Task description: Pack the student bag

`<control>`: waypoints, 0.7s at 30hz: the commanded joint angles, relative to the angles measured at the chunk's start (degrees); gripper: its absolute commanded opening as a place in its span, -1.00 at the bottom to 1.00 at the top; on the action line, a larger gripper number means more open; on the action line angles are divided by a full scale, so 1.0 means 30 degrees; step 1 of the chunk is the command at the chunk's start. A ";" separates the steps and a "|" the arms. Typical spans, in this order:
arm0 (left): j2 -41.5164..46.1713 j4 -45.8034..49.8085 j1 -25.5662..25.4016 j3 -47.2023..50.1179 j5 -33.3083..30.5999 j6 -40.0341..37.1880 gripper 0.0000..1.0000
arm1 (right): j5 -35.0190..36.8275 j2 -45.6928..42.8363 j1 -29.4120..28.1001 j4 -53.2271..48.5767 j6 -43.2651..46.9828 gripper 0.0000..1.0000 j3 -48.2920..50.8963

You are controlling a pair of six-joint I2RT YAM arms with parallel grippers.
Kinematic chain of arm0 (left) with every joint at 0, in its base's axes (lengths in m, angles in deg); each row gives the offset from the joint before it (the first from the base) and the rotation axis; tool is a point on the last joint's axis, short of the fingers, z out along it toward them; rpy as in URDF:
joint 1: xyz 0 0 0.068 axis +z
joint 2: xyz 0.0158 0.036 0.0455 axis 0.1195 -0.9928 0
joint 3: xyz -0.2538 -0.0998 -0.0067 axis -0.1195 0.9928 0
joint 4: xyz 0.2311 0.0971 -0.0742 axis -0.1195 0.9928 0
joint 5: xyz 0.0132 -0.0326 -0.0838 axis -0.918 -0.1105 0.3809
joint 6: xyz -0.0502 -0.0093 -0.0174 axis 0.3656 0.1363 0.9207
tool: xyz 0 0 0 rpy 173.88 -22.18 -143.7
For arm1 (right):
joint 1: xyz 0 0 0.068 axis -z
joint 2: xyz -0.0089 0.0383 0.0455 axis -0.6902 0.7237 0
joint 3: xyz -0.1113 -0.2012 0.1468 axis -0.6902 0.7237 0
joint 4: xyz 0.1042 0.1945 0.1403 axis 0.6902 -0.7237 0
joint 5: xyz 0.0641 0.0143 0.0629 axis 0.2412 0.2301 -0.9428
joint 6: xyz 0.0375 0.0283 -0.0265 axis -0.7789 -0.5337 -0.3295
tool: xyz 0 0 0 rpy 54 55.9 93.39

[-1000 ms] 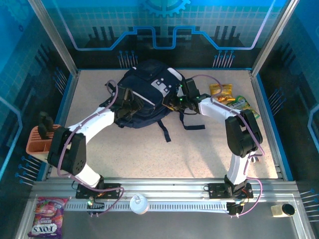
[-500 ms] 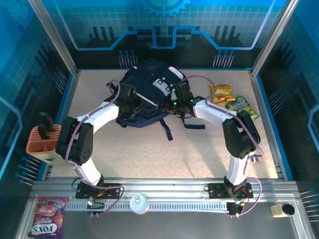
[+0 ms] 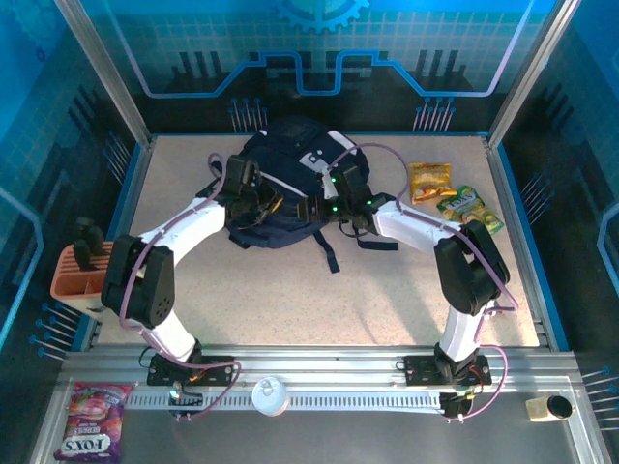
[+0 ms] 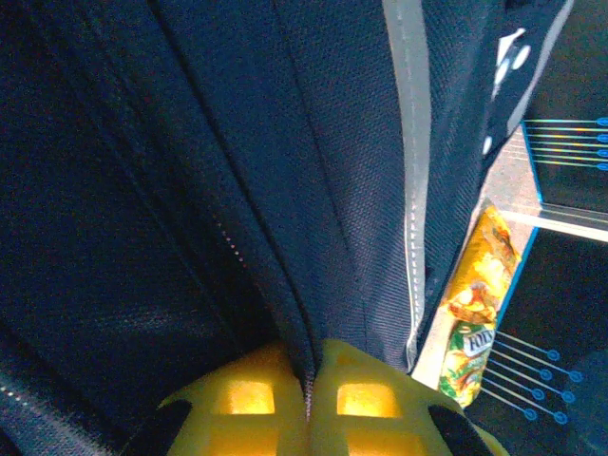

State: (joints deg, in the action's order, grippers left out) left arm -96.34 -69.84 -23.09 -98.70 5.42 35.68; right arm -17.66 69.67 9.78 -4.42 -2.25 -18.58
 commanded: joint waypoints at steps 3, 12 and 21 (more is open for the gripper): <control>0.1220 -0.1139 0.0048 -0.0773 0.1659 0.0020 -1.00 | 0.0897 -0.0106 -0.0509 0.0329 0.3016 0.31 -0.0018; 0.1240 -0.1211 0.0048 -0.0692 0.1967 0.0169 -1.00 | 0.1410 0.1760 -0.0422 0.0094 0.4193 0.30 -0.1267; 0.1345 -0.0941 0.0047 -0.0613 0.2036 -0.0037 -1.00 | 0.1135 0.2374 0.0679 -0.0333 0.4515 -0.42 -0.1620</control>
State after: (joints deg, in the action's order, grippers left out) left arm -95.77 -70.19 -23.02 -98.70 6.88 35.89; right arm -16.19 75.52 9.25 -4.63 10.01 -22.38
